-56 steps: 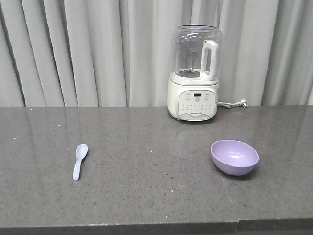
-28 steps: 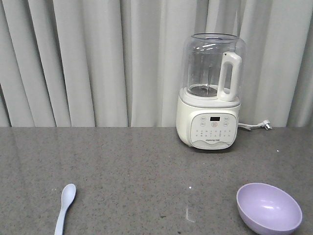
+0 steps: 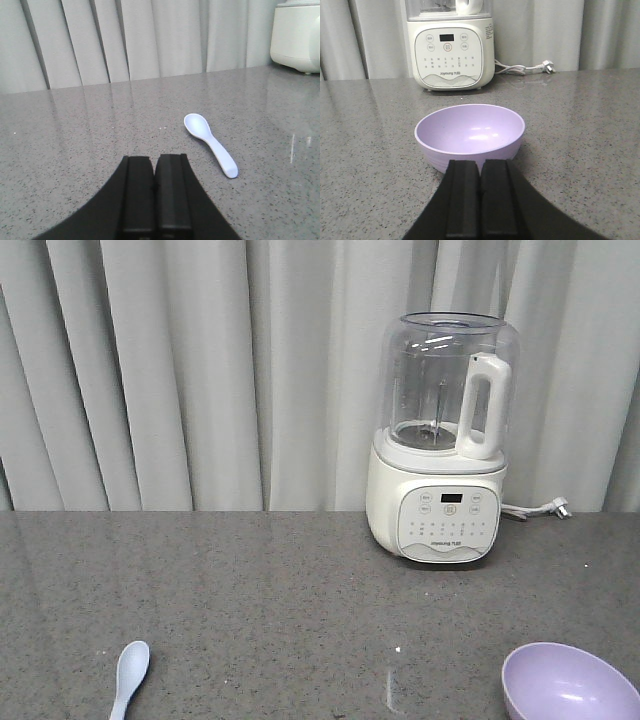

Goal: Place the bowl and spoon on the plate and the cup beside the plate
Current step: 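Drive the base toward the counter with the spoon and lavender bowl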

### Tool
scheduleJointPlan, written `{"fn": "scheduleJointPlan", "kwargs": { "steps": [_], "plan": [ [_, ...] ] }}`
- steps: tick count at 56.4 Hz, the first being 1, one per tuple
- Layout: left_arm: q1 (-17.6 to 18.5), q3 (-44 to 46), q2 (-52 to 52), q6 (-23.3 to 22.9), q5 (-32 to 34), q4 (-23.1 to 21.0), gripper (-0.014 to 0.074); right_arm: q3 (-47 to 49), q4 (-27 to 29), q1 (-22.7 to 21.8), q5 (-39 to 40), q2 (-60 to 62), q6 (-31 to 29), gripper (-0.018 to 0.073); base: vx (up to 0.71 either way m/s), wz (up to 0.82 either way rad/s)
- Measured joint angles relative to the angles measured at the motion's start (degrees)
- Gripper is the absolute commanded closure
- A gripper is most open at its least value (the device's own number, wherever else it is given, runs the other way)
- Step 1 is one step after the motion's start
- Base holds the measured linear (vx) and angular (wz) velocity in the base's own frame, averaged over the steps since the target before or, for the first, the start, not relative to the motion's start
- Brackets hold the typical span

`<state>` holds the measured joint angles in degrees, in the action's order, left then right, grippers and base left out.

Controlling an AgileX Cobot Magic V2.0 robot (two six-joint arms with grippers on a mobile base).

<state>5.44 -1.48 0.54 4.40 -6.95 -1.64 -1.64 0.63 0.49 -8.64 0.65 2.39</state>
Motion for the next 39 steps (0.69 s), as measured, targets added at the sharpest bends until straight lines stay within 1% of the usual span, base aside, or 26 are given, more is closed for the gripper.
{"fn": "scheduleJointPlan", "kwargs": {
  "steps": [20, 24, 28, 30, 31, 34, 36, 39],
  "plan": [
    [0.0, 0.0, 0.0, 0.0, 0.0, 0.0, 0.0599, 0.0, 0.1, 0.0, 0.1, 0.0, 0.0, 0.0568, 0.00, 0.00],
    [0.0, 0.0, 0.0, 0.0, 0.9, 0.0, 0.0599, -0.1, 0.4, 0.0, 1.0, 0.0, 0.0, 0.0568, 0.00, 0.00],
    [0.0, 0.0, 0.0, -0.1, 5.0, -0.2, 0.0599, -0.2, 1.5, 0.0, 4.3, 0.0, 0.7, 0.0568, 0.00, 0.00],
    [0.0, 0.0, 0.0, -0.5, 8.2, -0.5, 0.0599, -0.2, 2.7, 0.0, 6.1, 0.0, 1.4, 0.0568, 0.00, 0.00],
    [0.0, 0.0, 0.0, -1.0, 11.3, -0.8, 0.0599, -0.2, 3.4, 0.0, 7.1, 0.0, 1.9, 0.0568, 0.00, 0.00],
    [0.0, 0.5, 0.0, -3.9, 18.6, -2.4, 0.0599, 0.9, 4.7, 0.0, 8.2, 0.0, 2.2, 0.0568, 0.00, 0.00],
    [0.0, 1.9, 0.0, -6.5, 21.4, -3.4, 0.0599, 2.7, 4.7, 0.0, 8.3, 0.0, 1.9, 0.0568, 0.00, 0.00],
    [0.0, 4.9, 0.0, -8.8, 23.3, -4.3, 0.0599, 6.4, 3.8, 0.0, 8.3, 0.0, 0.4, 0.0568, 0.00, 0.00]
  ]
}}
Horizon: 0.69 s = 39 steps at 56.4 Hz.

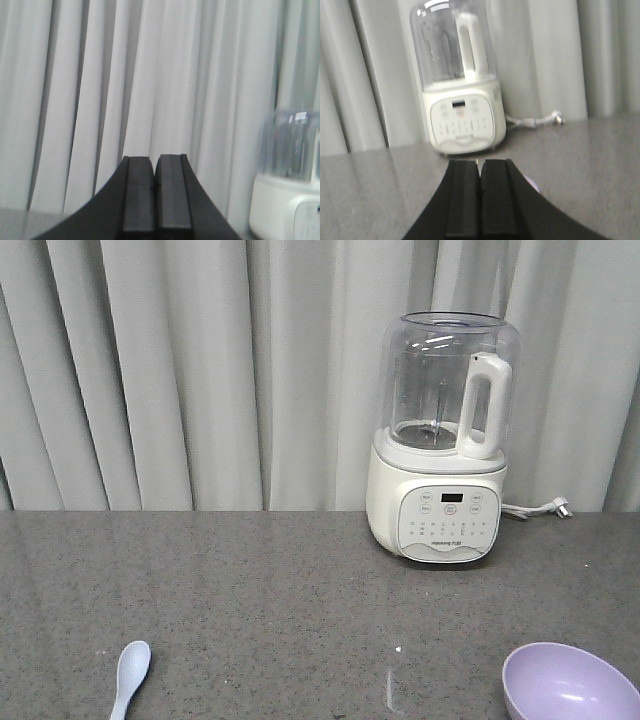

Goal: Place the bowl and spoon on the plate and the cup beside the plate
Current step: 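Drive the base toward the counter with the spoon and lavender bowl, then lower the left gripper onto the light-blue spoon and grasp its handle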

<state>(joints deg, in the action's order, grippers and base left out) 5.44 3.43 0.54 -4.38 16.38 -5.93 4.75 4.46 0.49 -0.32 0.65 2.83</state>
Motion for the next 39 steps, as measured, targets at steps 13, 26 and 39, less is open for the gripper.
{"fn": "scheduleJointPlan", "kwargs": {
  "steps": [13, 26, 39],
  "plan": [
    [0.0, 26.7, -11.1, 7.6, -12.5, -0.5, 0.0599, 28.2, -2.5, 0.0, -1.8, -10.3, -8.8, 0.0568, 0.00, 0.00],
    [0.0, 47.2, -36.5, 8.8, -26.0, -0.5, 0.0599, 46.1, -2.4, 0.0, -9.2, -33.6, -10.6, 0.0568, 0.00, 0.00],
    [0.0, 49.0, -49.7, 8.6, -28.3, -0.5, 0.0583, 46.7, 0.0, 0.0, -14.5, -45.7, -10.6, 0.0555, 0.00, 0.00]
  ]
}}
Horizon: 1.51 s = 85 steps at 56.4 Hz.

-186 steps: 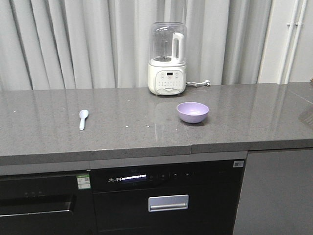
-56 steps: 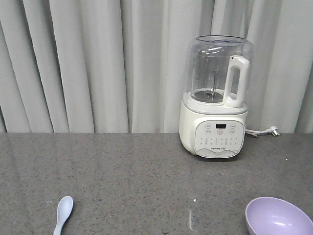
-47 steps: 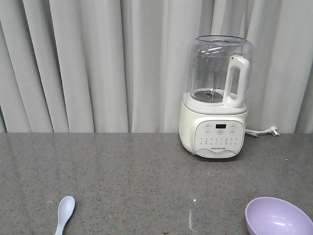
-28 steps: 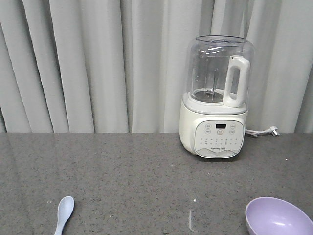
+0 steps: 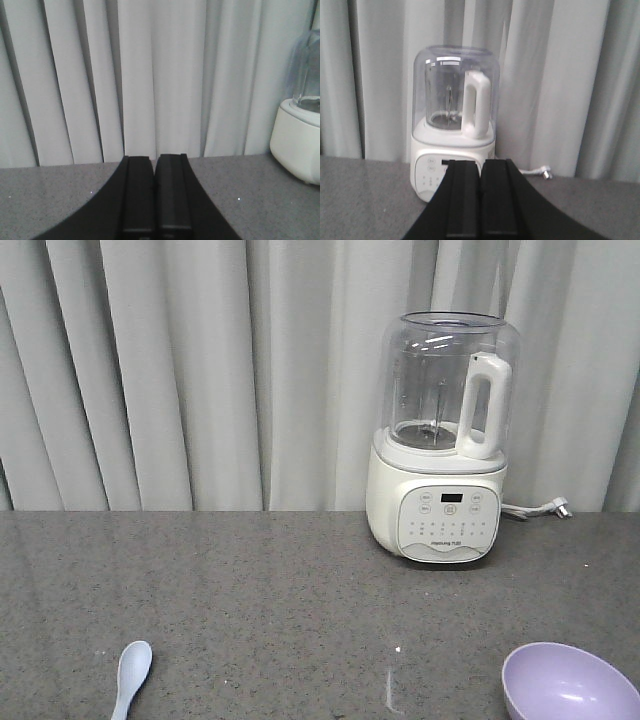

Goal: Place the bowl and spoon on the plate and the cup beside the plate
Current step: 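Lower the left gripper onto the light-blue spoon and grasp its handle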

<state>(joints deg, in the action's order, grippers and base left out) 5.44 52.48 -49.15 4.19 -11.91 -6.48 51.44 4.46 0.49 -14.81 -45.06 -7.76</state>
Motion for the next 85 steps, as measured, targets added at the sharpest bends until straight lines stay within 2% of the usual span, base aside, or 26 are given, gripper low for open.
{"fn": "scheduleJointPlan", "kwargs": {
  "steps": [5, 9, 14, 21, 26, 31, 41, 52, 66, 78, 85],
  "plan": [
    [0.0, 0.0, -0.9, 0.0, 0.0, 0.0, 0.0537, 0.0, 0.3, 0.0, -1.0, -1.4, 0.0, 0.0511, 0.00, 0.00],
    [0.0, 0.0, -1.1, 0.0, 0.0, 0.0, 0.0478, 0.0, 0.4, 0.0, -1.0, -1.8, 0.0, 0.0442, 0.00, 0.00],
    [0.0, 0.0, -1.1, 0.0, 0.1, 0.0, 0.0358, 0.0, 0.5, 0.0, -0.5, -1.8, 0.0, 0.0319, 0.00, 0.00],
    [0.0, 0.0, -1.1, 0.0, 0.1, 0.0, 0.0171, 0.0, 0.5, 0.0, 0.1, -1.8, 0.0, 0.0092, 0.00, 0.00],
    [0.0, 0.0, -1.1, 0.0, 0.1, 0.0, 0.0074, 0.0, 0.5, 0.0, 0.3, -1.8, 0.0, -0.0033, 0.00, 0.00],
    [0.0, 0.0, -1.1, -0.3, 0.1, -0.2, 0.0039, 0.0, 0.5, 0.0, 0.9, -1.8, 0.0, -0.0108, 0.00, 0.00],
    [0.0, 0.0, -3.0, -2.3, -0.5, -3.1, 0.0038, 0.0, 0.5, 0.0, 1.4, -1.8, 0.0, -0.0105, 0.00, 0.00],
    [1.5, 4.7, -7.1, -2.1, -8.3, -3.2, 0.0055, 0.0, 0.5, 0.0, 1.5, -1.8, 0.0, -0.0053, 0.00, 0.00],
    [5.4, 13.2, -19.5, -1.7, -19.7, -2.9, 0.0133, 0.0, 0.5, 0.0, 2.2, -1.8, 0.0, -0.0001, 0.00, 0.00],
    [5.9, 13.5, -31.5, -5.3, -24.2, -1.3, 0.0167, 0.0, 0.5, 0.0, 2.2, -1.8, 0.0, -0.0001, 0.00, 0.00],
    [6.9, 13.5, -38.0, -5.8, -25.7, -0.1, 0.0167, 0.0, 0.5, 0.0, 2.2, -1.8, 0.0, -0.0001, 0.00, 0.00]
  ]
}}
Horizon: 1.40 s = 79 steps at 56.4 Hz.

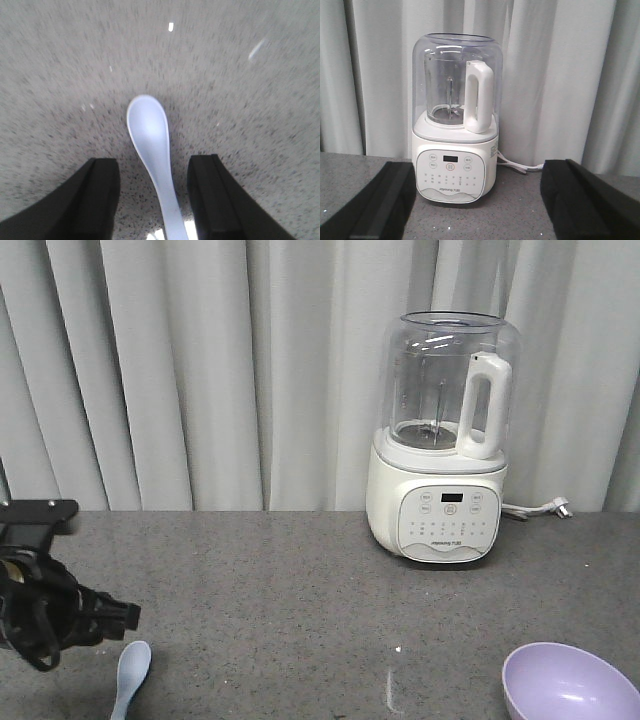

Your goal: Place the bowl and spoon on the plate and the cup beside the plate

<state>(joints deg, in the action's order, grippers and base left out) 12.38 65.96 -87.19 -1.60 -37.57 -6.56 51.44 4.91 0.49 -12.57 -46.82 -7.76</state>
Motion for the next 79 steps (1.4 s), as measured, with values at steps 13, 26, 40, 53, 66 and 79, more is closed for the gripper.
{"fn": "scheduleJointPlan", "kwargs": {
  "steps": [13, 26, 40, 53, 66, 79],
  "plan": [
    [2.3, 0.0, -8.8, -1.5, -1.0, 0.2, 0.0167, 0.0, 0.0, 0.0, 0.0, 0.0, 0.0, -0.0001, 0.00, 0.00],
    [2.4, 0.1, -11.6, -3.9, -2.0, 0.7, 0.0167, 0.0, 0.0, 0.0, 0.0, 0.0, -0.1, -0.0001, 0.00, 0.00],
    [2.4, 0.6, -12.3, -4.5, -3.2, 2.5, 0.0336, 0.0, 0.0, 0.0, 0.0, 0.0, -0.1, -0.0001, 0.00, 0.00],
    [2.4, 1.2, -12.7, -4.1, -3.8, 3.9, 0.0606, 0.0, 0.0, 0.0, 0.0, 0.0, -0.1, -0.0001, 0.00, 0.00],
    [2.9, 0.6, -11.0, -2.1, -5.2, 3.3, 0.0604, 0.0, 0.0, 0.0, -0.2, 0.0, -0.1, -0.0001, 0.00, 0.00],
    [3.0, 0.5, 0.2, 0.1, -4.9, 3.1, 0.0604, 0.0, 0.0, 0.0, -9.0, -0.3, 3.8, 0.0029, 0.00, 0.00]
  ]
}}
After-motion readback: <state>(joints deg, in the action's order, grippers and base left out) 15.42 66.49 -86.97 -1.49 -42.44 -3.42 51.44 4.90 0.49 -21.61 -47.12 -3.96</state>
